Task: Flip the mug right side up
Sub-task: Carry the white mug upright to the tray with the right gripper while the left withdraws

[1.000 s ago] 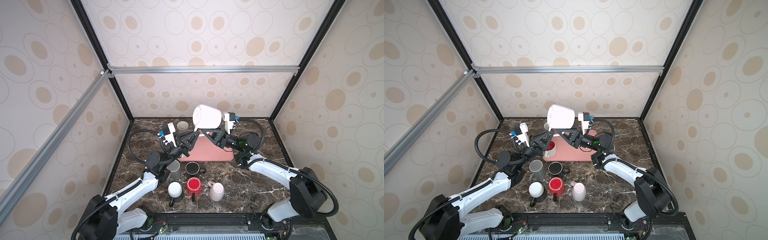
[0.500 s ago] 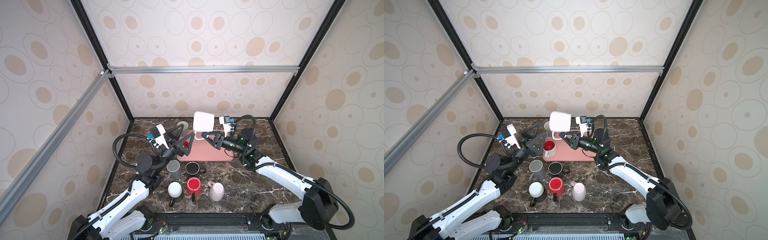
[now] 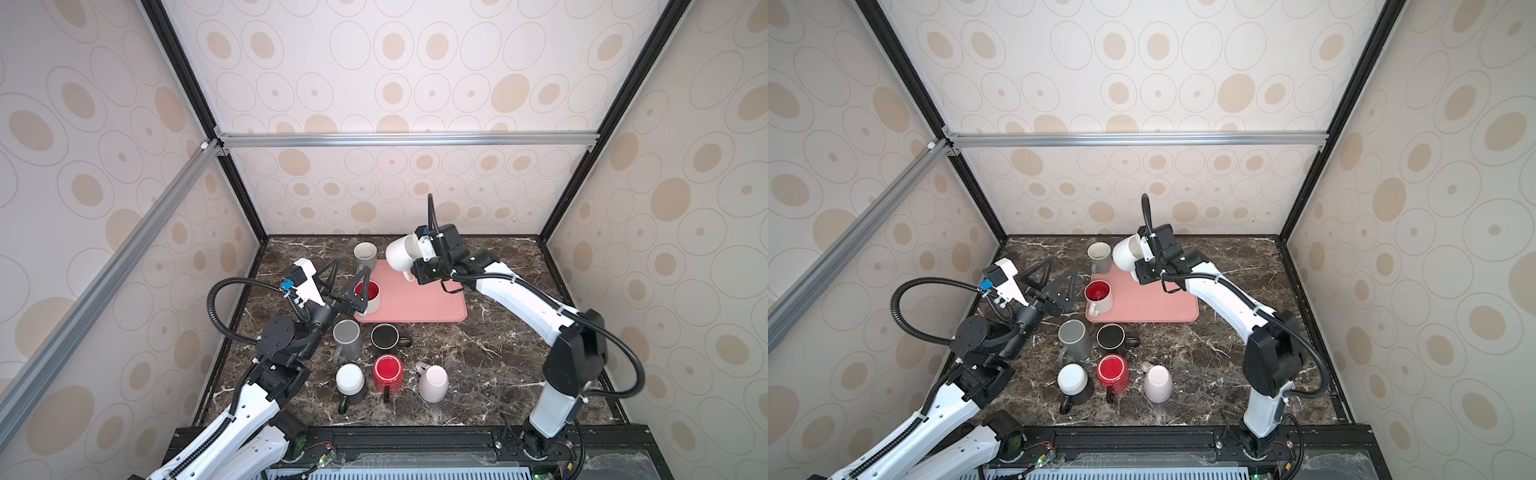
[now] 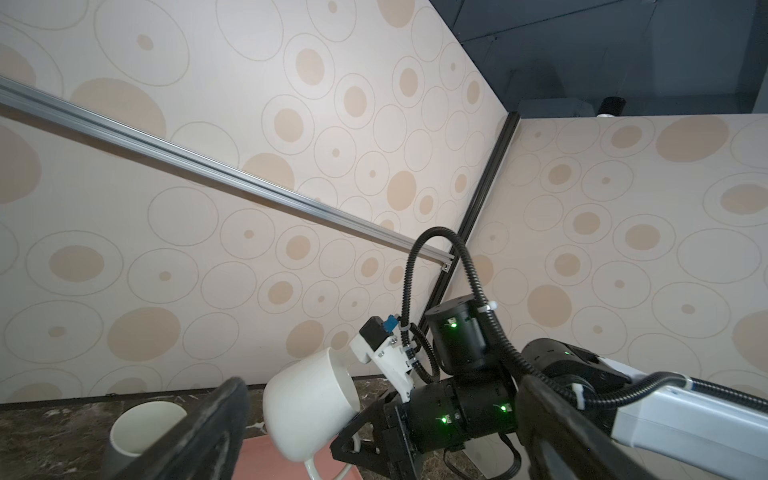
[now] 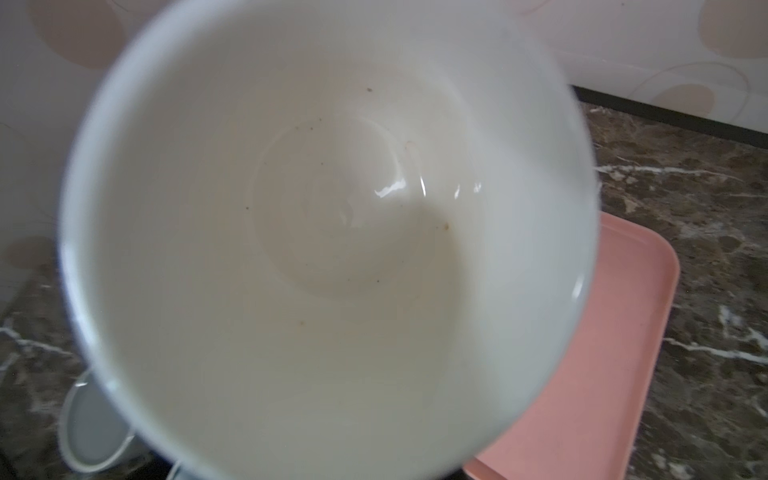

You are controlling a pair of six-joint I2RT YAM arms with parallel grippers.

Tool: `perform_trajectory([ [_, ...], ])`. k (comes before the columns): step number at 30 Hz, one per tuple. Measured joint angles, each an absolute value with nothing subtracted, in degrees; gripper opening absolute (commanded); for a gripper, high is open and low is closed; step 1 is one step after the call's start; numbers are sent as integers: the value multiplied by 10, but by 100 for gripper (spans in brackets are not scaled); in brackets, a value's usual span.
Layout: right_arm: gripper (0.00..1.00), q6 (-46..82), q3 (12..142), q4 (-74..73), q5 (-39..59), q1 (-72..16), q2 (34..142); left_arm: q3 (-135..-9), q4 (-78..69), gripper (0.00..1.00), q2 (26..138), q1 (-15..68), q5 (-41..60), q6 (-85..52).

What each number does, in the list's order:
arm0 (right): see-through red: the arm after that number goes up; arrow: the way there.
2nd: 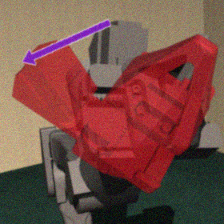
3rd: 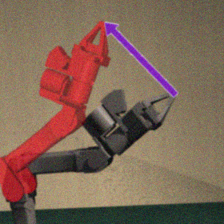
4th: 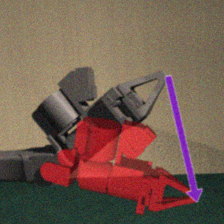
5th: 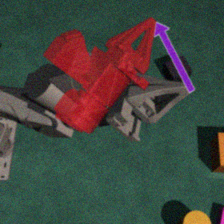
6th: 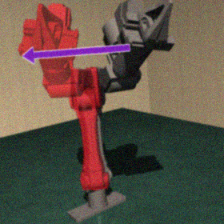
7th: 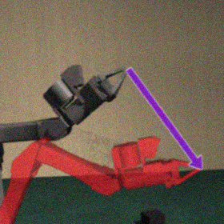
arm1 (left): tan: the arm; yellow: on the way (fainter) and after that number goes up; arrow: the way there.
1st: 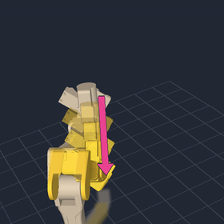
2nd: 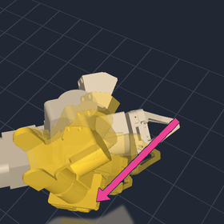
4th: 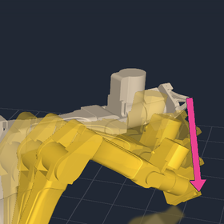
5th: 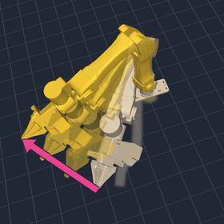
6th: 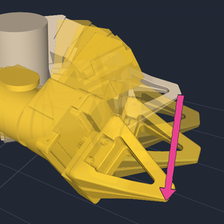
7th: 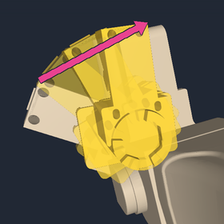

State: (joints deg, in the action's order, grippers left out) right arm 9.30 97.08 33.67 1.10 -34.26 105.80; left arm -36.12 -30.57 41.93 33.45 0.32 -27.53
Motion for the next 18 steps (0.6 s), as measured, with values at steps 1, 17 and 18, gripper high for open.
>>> perform_trajectory([
  [1, 0, 81, 999, 361, -6, -343, 1088, -361, -298, 99, 415, 335, -2, -272],
  [17, 0, -5, 1354, 525, -106, -342, 1397, -359, -247, 99, 391, 335, -49, -248],
  [18, 0, -6, 1372, 526, -108, -342, 1409, -358, -247, 99, 391, 335, -50, -247],
])
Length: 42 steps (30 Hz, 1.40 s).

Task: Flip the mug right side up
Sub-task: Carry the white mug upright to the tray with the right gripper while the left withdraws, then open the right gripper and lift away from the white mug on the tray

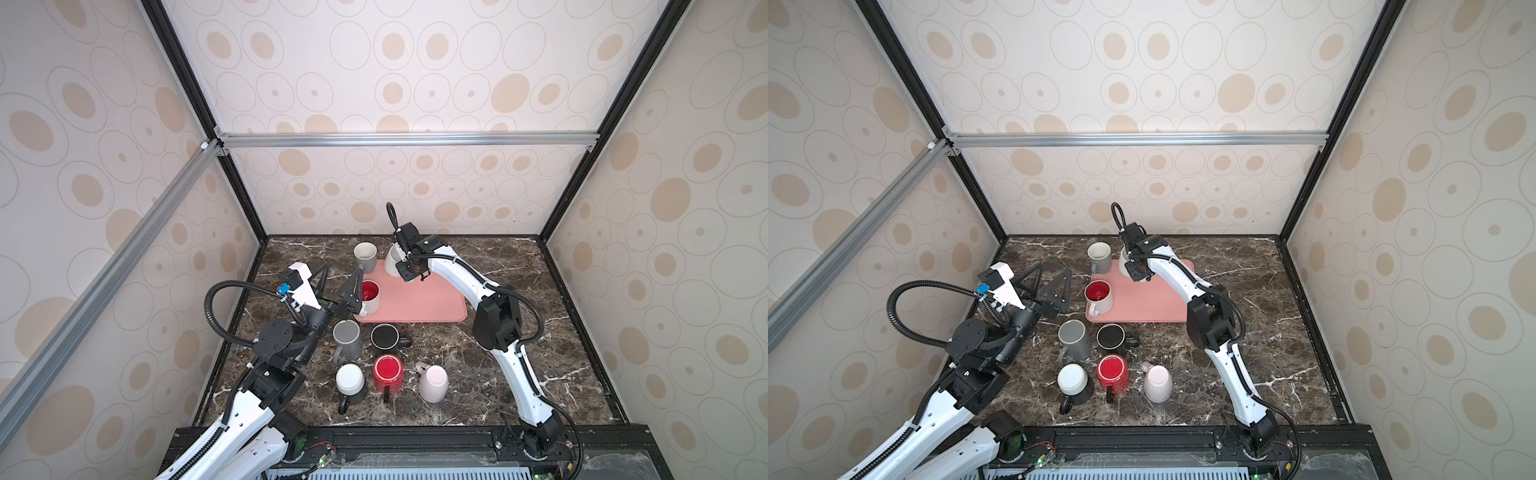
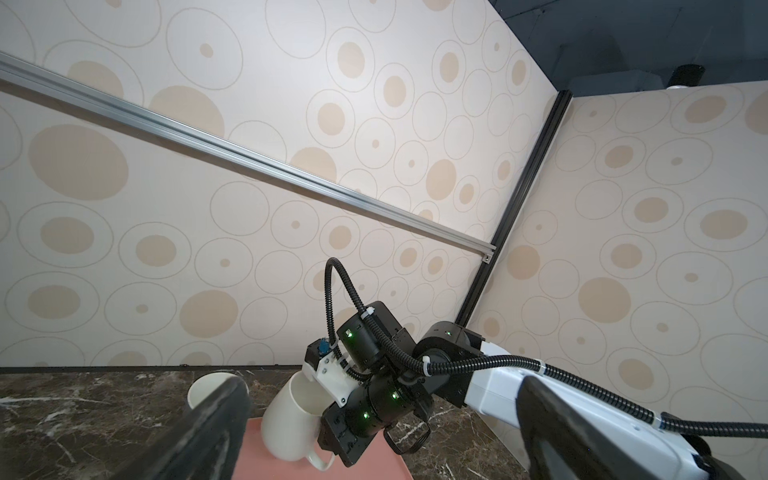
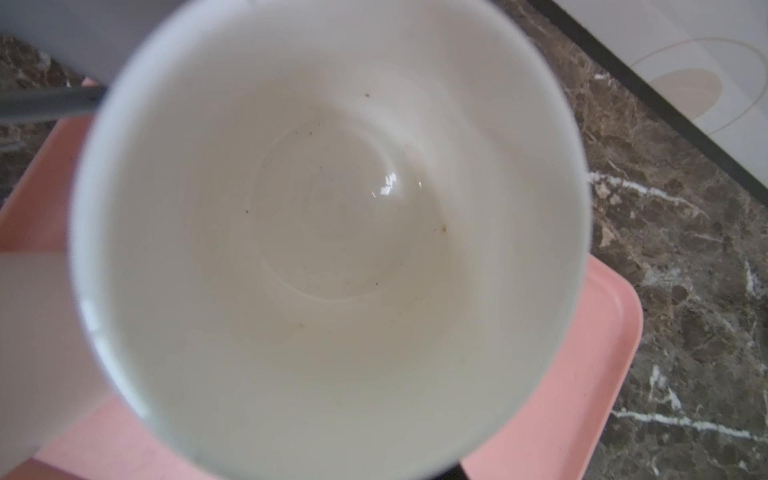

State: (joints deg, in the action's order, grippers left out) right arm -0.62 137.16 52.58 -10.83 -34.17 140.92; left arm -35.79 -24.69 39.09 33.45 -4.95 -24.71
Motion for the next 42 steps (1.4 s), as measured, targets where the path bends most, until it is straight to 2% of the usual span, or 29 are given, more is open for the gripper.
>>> perform_trajectory([
  [11, 1, -10, 1434, 536, -110, -342, 1468, -356, -246, 99, 390, 335, -57, -243],
  [14, 7, -13, 1434, 536, -110, -342, 1474, -356, -246, 99, 390, 334, -57, -243],
  [21, 29, -21, 1447, 524, -124, -352, 1493, -356, -246, 99, 390, 334, -58, -243],
  [24, 36, -23, 1453, 510, -130, -354, 1493, -356, -246, 99, 391, 334, -58, -243],
  [34, 44, -22, 1453, 497, -156, -356, 1497, -356, -246, 99, 397, 333, -58, -243],
  [38, 56, -21, 1394, 454, -154, -356, 1479, -355, -246, 99, 399, 333, -58, -243],
  [42, 62, -20, 1294, 387, -144, -355, 1434, -354, -246, 99, 400, 333, -59, -243],
])
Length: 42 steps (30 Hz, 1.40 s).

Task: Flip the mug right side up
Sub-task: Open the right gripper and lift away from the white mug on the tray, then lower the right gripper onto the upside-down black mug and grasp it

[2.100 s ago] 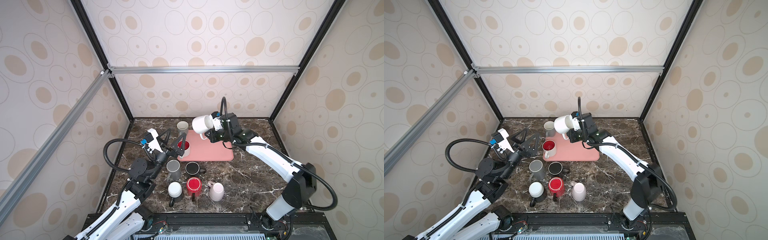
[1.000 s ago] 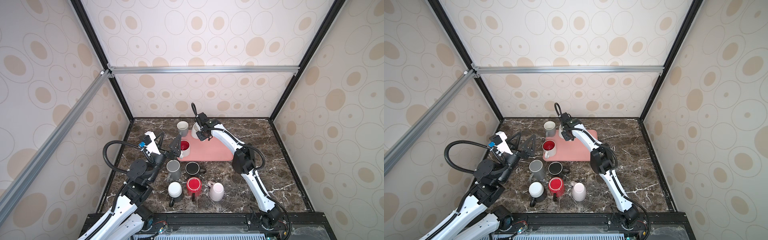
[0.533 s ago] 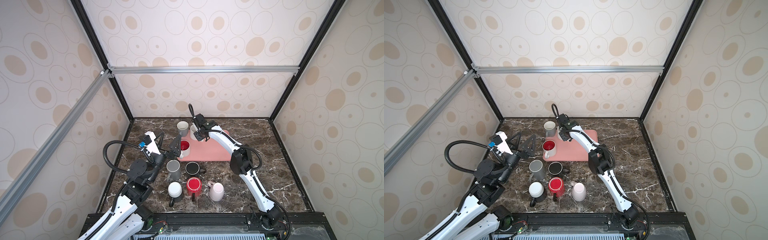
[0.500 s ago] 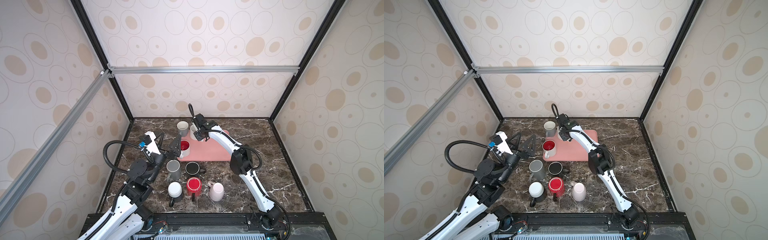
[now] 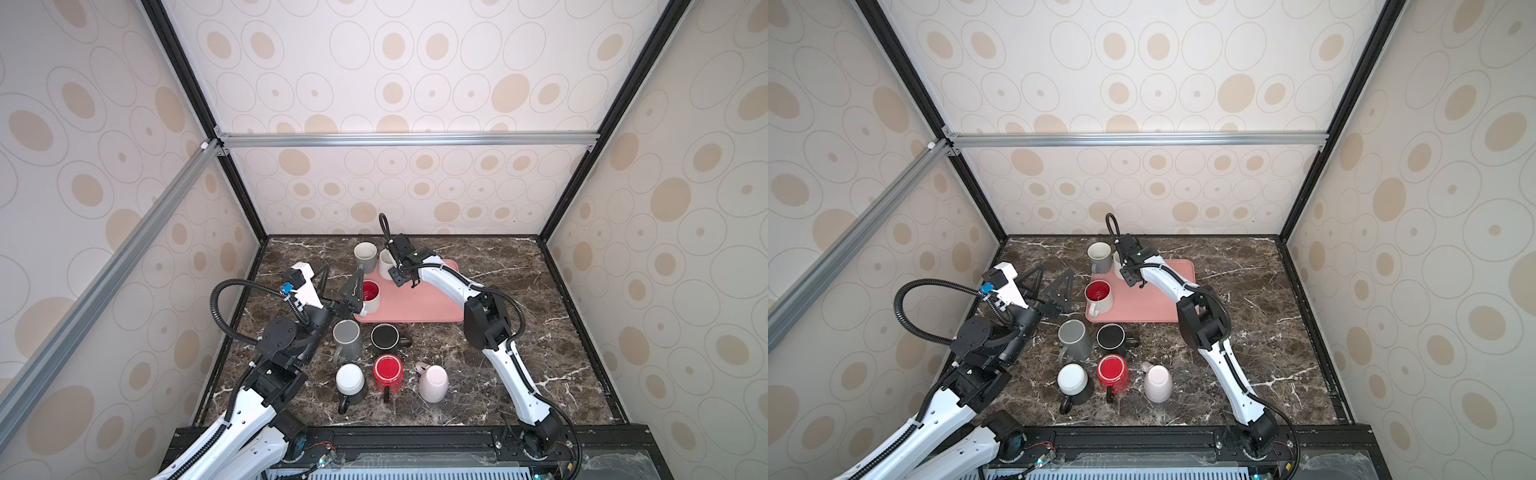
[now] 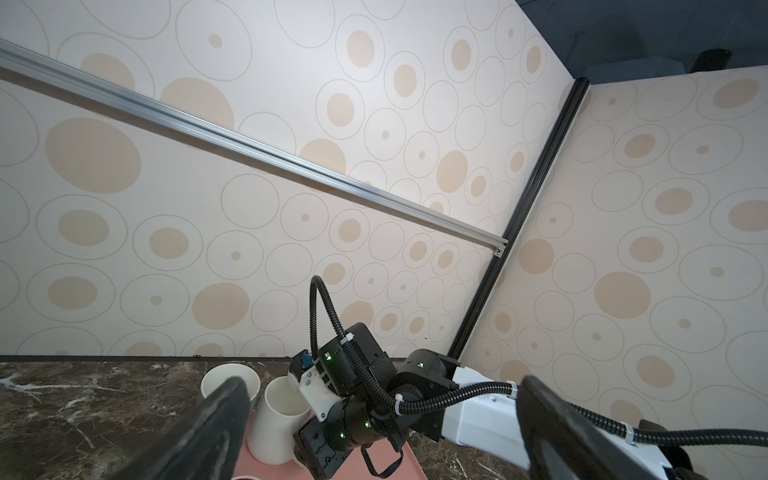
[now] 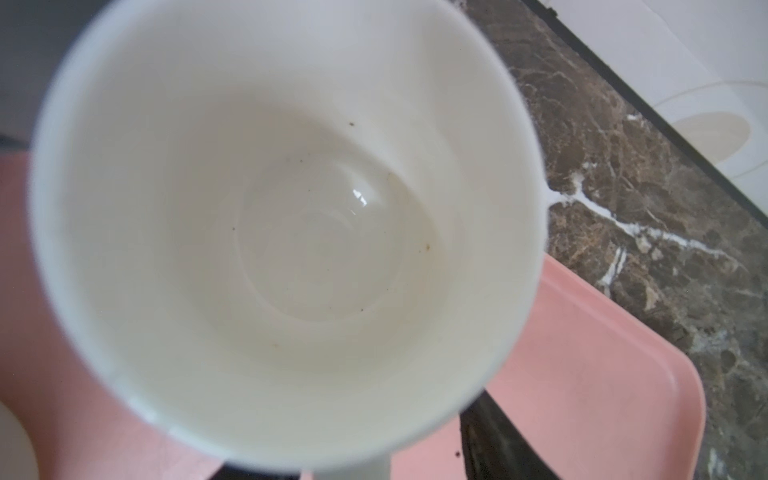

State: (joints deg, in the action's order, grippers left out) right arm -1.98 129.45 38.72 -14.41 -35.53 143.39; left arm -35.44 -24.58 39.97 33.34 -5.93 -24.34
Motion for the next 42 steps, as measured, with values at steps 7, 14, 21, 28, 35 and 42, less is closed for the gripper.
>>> perform_trajectory([
  [7, 66, -11, 1142, 298, -127, -356, 1293, -354, -246, 99, 400, 333, -62, -244],
  [14, 66, 22, 960, 222, -58, -357, 1100, -354, -245, 99, 409, 333, -65, -248],
  [21, 67, 36, 780, 192, 44, -371, 974, -352, -245, 99, 418, 333, -62, -264],
  [28, 66, 8, 687, 220, 110, -402, 915, -342, -243, 99, 422, 333, -61, -277],
  [35, 63, -45, 658, 252, 146, -409, 922, -340, -243, 99, 423, 333, -61, -278],
  [42, 60, -96, 658, 255, 154, -414, 965, -340, -239, 99, 431, 333, -61, -278],
])
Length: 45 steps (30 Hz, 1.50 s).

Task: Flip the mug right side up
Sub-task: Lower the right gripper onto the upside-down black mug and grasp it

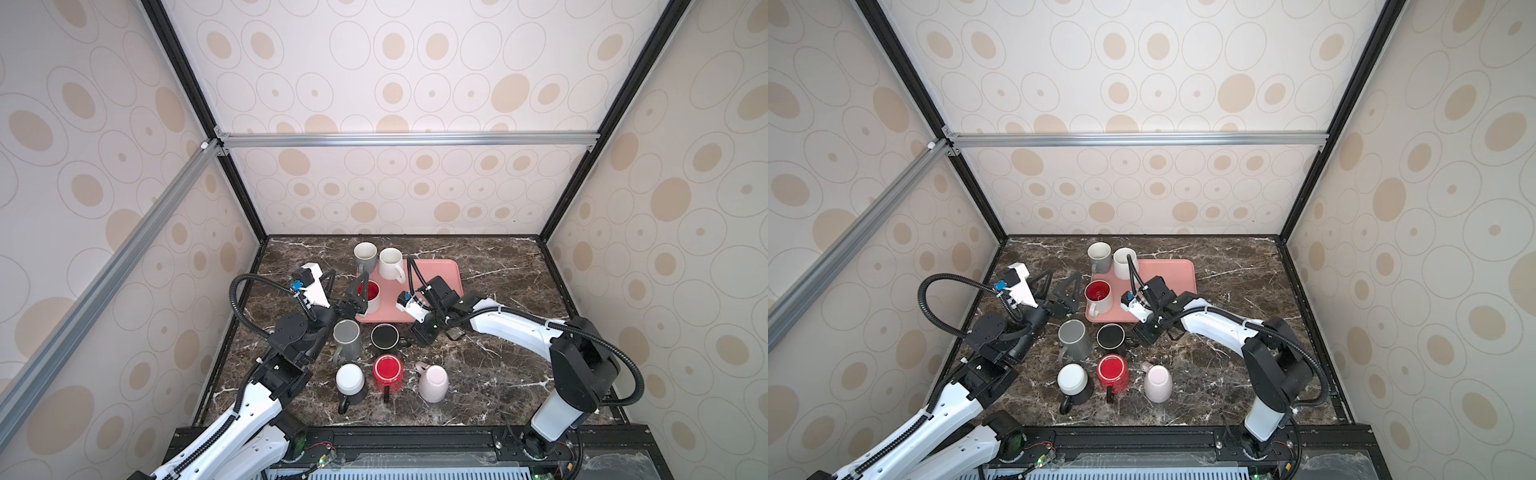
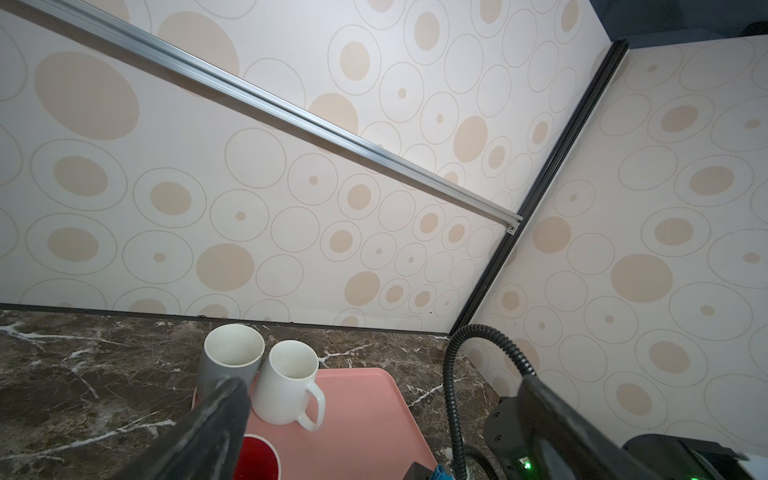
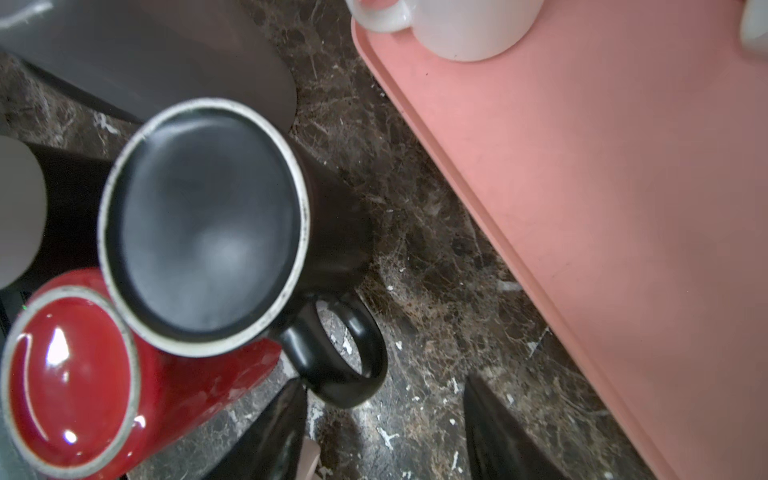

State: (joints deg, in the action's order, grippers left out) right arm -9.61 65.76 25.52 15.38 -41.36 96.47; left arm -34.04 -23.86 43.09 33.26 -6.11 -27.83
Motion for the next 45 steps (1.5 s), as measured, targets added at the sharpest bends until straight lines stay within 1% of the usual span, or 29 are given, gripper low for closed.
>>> perform_trajectory([
  [5, 57, -121, 658, 258, 168, -432, 966, -340, -234, 99, 431, 333, -61, -278],
  [11, 46, -143, 661, 269, 185, -447, 968, -340, -232, 99, 432, 333, -61, -278],
  [14, 43, -146, 664, 273, 185, -450, 973, -340, -231, 99, 434, 333, -61, -278],
  [19, 46, -151, 675, 282, 177, -453, 991, -340, -230, 99, 434, 333, -61, -278],
  [22, 44, -157, 684, 283, 165, -462, 1005, -340, -230, 99, 437, 333, -61, -278],
  [24, 40, -160, 691, 283, 159, -467, 1014, -340, -230, 99, 439, 333, -61, -278],
  [28, 26, -166, 697, 283, 147, -469, 1021, -340, -230, 99, 439, 333, -61, -278],
  [32, 17, -163, 696, 278, 135, -471, 1020, -340, -230, 100, 439, 333, -61, -278],
  [36, 1, -150, 678, 265, 115, -472, 1005, -340, -231, 99, 440, 332, -58, -278],
  [45, 0, -105, 590, 229, 74, -470, 913, -339, -239, 99, 447, 332, -44, -279],
])
